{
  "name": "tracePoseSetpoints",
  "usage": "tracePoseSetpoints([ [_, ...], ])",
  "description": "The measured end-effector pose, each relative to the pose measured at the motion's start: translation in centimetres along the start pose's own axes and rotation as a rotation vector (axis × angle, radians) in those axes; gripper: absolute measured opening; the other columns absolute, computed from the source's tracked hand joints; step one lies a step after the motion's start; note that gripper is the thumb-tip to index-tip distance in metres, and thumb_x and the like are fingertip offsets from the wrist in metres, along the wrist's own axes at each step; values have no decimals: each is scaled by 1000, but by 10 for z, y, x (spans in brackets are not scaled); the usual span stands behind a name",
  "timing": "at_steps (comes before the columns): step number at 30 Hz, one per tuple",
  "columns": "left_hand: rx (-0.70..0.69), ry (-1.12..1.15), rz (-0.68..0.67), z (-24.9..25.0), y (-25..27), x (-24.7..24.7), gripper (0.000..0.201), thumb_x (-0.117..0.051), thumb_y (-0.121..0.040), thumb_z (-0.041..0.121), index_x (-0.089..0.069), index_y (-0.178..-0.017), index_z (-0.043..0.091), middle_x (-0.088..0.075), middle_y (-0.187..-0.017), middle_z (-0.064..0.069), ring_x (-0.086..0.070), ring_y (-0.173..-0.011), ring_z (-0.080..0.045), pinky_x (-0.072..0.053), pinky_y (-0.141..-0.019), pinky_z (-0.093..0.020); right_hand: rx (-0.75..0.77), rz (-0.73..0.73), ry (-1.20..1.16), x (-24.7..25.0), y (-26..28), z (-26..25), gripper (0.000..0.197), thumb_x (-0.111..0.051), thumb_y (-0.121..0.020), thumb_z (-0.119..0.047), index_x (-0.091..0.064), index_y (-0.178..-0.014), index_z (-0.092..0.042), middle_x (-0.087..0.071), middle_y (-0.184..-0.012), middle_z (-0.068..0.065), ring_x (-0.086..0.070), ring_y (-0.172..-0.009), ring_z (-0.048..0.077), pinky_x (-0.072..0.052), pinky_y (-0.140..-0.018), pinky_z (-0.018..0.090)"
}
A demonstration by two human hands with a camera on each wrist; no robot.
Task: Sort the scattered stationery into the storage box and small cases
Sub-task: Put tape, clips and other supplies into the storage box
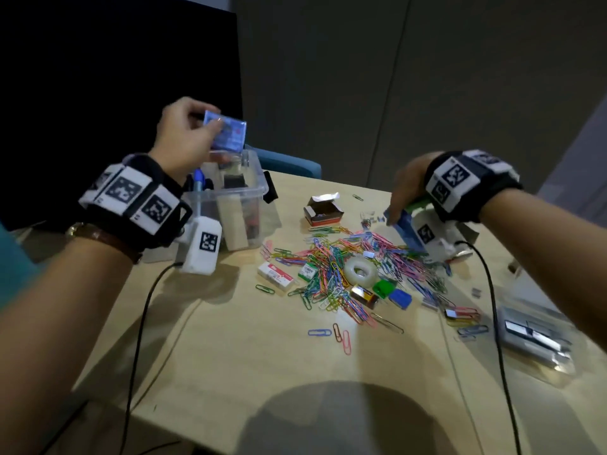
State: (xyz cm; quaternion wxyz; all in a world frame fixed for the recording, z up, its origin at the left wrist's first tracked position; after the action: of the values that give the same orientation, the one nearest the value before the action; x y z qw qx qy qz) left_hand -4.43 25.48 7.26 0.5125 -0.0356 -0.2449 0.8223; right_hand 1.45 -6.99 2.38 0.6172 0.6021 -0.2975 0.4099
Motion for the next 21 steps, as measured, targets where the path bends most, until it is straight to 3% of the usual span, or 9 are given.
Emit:
tracePoseSetpoints([
  [4,5,-84,163,-30,2,20,27,-52,-99,14,-50,-123,2,-59,-114,-18,-67,-97,-30,-59,-60,-35,173,362,-20,76,27,-46,32,-74,-82,-42,-68,-84,-10,-63,-82,4,-52,-69,16,-38,-59,26],
  [6,-51,-188,233,-31,5,29,26,-53,-97,11,-52,-121,1,-59,-118,-20,-63,-104,-32,-57,-73,-39,300,507,-110,100,30,-74,34,-73,-82,-45,-70,-92,-12,-62,-90,4,-54,-79,18,-39,-62,27],
  [8,-74,-300,309,-35,5,37,27,-54,-96,8,-53,-120,-2,-60,-119,-20,-58,-108,-31,-47,-83,-30,383,613,-167,115,30,-103,36,-74,-80,-47,-70,-97,-15,-63,-95,3,-59,-90,21,-45,-68,28],
  [9,-59,-345,335,-38,6,39,27,-54,-95,8,-53,-121,-2,-59,-119,-20,-57,-108,-31,-41,-81,-26,406,673,-190,121,28,-117,37,-74,-79,-48,-70,-99,-18,-64,-97,3,-61,-92,23,-47,-71,30],
  [12,11,-378,371,-51,11,41,26,-54,-94,7,-52,-120,1,-58,-118,-21,-57,-106,-34,-38,-74,-27,445,820,-157,125,16,-151,34,-71,-79,-53,-69,-102,-28,-66,-100,1,-63,-92,26,-47,-71,32],
  [16,37,-435,409,-50,17,40,24,-50,-95,4,-49,-119,0,-58,-115,-20,-56,-105,-33,-29,-67,-17,553,875,-7,120,-8,-196,33,-68,-82,-53,-68,-106,-30,-68,-105,1,-64,-98,27,-42,-70,30],
  [21,69,-564,389,-47,21,34,24,-47,-97,4,-48,-121,4,-56,-119,-17,-55,-108,-29,-24,-70,-14,693,823,66,115,-36,-230,41,-71,-76,-59,-69,-112,-39,-65,-108,-11,-61,-101,17,-36,-67,28],
])
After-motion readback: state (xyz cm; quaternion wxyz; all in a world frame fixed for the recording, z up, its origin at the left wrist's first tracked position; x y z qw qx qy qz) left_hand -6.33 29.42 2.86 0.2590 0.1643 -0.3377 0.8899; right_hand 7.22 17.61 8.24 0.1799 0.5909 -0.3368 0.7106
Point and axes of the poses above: each hand's wrist, its own y-axis away from the middle knuckle, its own x-axis out of the back of the hand, z = x × y, the point moved 7 cm from there along -y, towards the middle knuckle
